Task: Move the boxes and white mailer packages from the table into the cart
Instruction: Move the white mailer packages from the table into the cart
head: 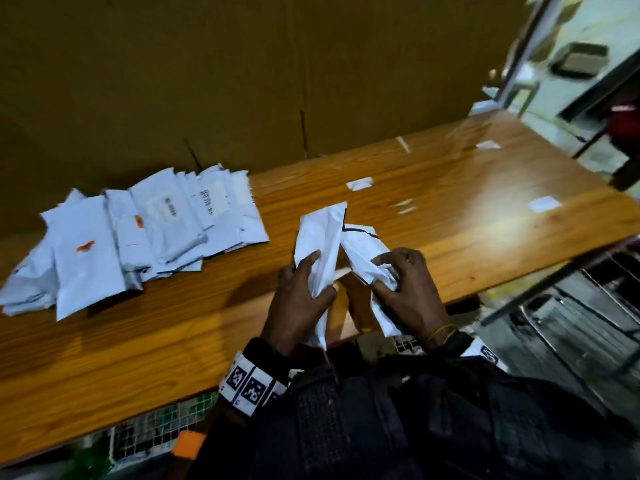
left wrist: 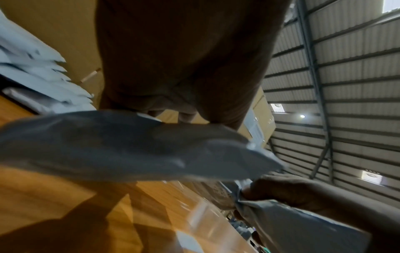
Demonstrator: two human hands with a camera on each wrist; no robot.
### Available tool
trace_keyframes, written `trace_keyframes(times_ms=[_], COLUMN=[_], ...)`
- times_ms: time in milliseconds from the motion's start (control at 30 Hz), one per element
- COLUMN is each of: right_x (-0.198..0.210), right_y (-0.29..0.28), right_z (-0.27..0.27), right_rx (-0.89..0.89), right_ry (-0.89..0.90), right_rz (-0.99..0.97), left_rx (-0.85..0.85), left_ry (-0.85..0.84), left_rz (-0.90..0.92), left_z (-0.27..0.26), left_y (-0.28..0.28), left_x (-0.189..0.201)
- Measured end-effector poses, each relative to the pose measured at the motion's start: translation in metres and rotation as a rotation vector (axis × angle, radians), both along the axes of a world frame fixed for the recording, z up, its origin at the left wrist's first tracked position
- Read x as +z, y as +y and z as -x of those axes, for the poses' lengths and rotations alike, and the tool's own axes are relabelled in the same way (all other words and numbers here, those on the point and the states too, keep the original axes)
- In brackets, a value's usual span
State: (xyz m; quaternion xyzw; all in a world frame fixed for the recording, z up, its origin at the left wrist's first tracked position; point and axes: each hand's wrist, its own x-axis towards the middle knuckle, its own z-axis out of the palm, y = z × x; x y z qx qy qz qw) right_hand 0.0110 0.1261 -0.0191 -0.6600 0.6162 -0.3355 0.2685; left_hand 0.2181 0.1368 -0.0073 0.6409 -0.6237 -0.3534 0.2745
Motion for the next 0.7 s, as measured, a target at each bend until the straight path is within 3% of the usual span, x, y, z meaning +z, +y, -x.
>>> trace_keyframes(times_ms=[133,467,700], right_x=[-0.005,-0.014,-0.025], right_y=[0.016,0.119,0.177], right_z=[0.030,0.201,0.272], right_rx=[-0.017,-0.466,-0.761], right_ry=[-0.011,-0.108,-0.115], right_rz=[0.012,0.013,-0.024], left_rx=[-0.048,-0.451,-0.721], left_ry=[-0.008,-0.038,-0.080], left_rz=[-0.014,-0.053,-0.056], left_z=[0.030,0.217,0.326], left_y=[0.006,0.026,0.035], left_x=[-0.002,-0.006,-0.006])
